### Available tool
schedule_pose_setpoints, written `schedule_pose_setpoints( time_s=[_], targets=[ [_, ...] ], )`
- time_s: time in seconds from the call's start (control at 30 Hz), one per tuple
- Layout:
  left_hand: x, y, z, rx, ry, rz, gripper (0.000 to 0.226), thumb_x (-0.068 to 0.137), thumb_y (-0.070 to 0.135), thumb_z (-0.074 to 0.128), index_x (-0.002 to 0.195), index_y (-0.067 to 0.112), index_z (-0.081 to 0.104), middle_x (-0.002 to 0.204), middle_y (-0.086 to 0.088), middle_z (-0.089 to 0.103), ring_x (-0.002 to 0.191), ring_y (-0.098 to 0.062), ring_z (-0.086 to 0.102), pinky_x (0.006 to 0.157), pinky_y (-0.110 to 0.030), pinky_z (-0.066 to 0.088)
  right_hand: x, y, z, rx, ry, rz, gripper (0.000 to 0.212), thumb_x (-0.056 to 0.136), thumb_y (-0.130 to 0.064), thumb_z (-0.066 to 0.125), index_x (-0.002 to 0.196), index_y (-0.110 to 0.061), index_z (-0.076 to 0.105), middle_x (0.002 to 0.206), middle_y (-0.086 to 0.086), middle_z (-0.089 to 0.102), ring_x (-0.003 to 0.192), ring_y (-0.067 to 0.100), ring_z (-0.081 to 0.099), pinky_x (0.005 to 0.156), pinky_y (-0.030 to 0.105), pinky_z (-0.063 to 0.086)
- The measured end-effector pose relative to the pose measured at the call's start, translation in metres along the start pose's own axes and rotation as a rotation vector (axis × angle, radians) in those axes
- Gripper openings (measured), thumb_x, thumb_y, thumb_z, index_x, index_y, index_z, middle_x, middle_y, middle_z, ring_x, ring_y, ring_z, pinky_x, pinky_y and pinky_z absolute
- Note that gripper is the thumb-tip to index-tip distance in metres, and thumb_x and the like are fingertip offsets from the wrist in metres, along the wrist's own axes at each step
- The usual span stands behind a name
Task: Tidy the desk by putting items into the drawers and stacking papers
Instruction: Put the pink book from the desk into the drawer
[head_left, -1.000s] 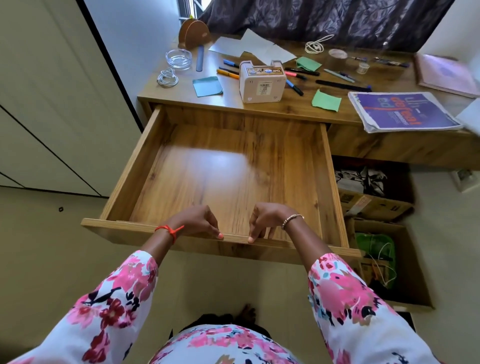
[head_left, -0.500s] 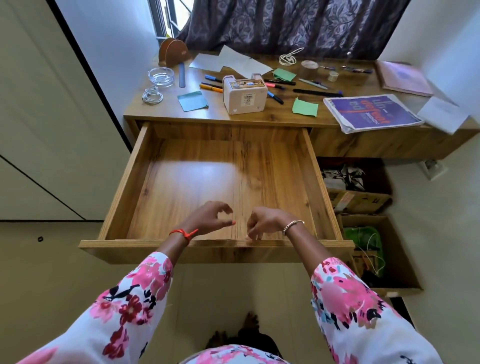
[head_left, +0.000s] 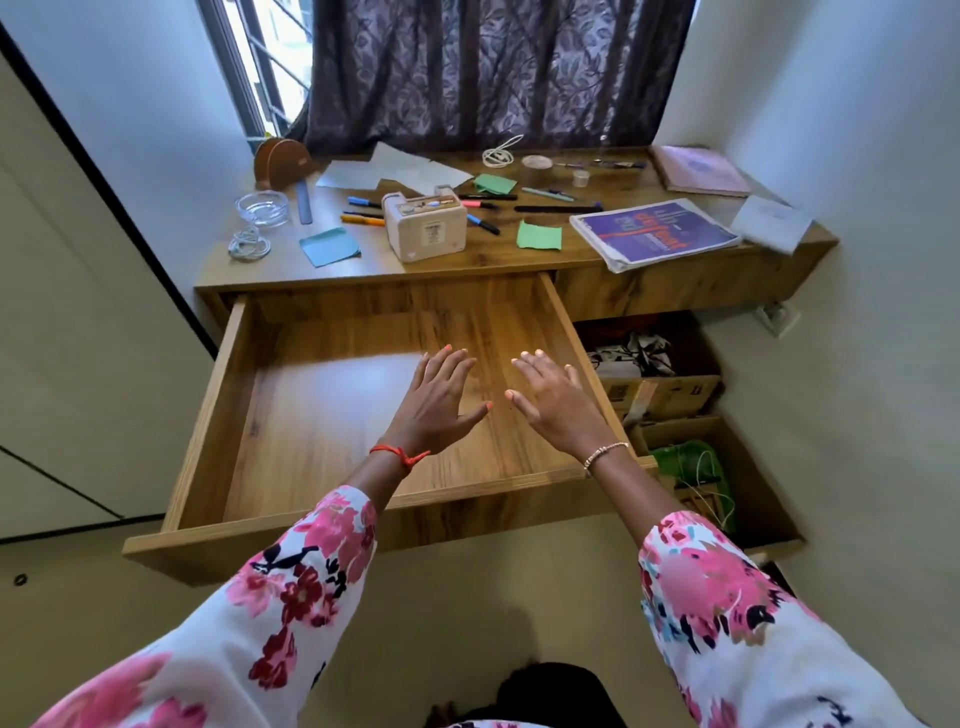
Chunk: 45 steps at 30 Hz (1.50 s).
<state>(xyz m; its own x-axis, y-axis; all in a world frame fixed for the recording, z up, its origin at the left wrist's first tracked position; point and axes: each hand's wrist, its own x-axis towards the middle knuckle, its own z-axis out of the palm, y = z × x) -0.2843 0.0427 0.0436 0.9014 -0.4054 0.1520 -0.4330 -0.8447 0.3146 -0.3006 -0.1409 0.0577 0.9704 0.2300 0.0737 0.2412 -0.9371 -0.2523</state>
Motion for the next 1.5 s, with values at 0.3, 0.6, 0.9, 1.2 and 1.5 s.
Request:
schedule_pose_setpoints(
  time_s=[0.3,0.6,0.9,1.2,1.5],
  targets=[
    [0.071,0.07,0.023,-0.026,0.037,0.07,0.064,0.09,0.048,0.046,0.139,0.009,0.034,0.147,-0.01,0.033,0.141,-0.024,0.02,0.116,-0.036,0.004,-0.007,0.096,-0.027,0.015,0.055,0.09,0.051,0.097,-0.037,0.035,0.141,-0.011,0.03,0.151,0.008,0.027,0.143,0.02,0.017,0.115,0.046,0.018],
    [0.168,0.159,0.037,-0.089,0.163,0.032,0.056,0.091,0.037,0.052,0.136,0.008,0.038,0.144,-0.011,0.039,0.138,-0.025,0.026,0.115,-0.037,0.013,0.005,0.23,-0.084,0.077,0.056,0.109,0.046,0.097,-0.035,0.037,0.136,-0.011,0.039,0.148,0.007,0.031,0.141,0.02,0.019,0.114,0.044,0.02],
    [0.24,0.227,0.05,-0.145,0.178,0.021,0.055,0.089,0.037,0.054,0.132,0.005,0.041,0.136,-0.014,0.045,0.13,-0.03,0.037,0.111,-0.043,0.027,0.01,0.339,-0.123,0.133,0.086,0.159,0.042,0.097,-0.034,0.039,0.128,-0.008,0.047,0.14,0.011,0.039,0.133,0.025,0.033,0.109,0.046,0.03],
    [0.305,0.254,0.062,-0.187,0.15,-0.015,0.052,0.09,0.031,0.057,0.132,0.004,0.041,0.136,-0.016,0.045,0.127,-0.028,0.038,0.106,-0.036,0.029,0.044,0.403,-0.139,0.194,0.143,0.191,0.038,0.096,-0.031,0.04,0.122,-0.005,0.051,0.135,0.014,0.043,0.129,0.026,0.037,0.106,0.047,0.035],
    [0.398,0.245,0.079,-0.242,0.111,-0.05,0.054,0.09,0.027,0.057,0.135,0.004,0.038,0.141,-0.015,0.041,0.131,-0.031,0.037,0.109,-0.039,0.028,0.115,0.451,-0.142,0.188,0.13,0.234,0.034,0.096,-0.031,0.041,0.118,-0.006,0.052,0.133,0.012,0.043,0.126,0.027,0.039,0.102,0.042,0.032]
  ],
)
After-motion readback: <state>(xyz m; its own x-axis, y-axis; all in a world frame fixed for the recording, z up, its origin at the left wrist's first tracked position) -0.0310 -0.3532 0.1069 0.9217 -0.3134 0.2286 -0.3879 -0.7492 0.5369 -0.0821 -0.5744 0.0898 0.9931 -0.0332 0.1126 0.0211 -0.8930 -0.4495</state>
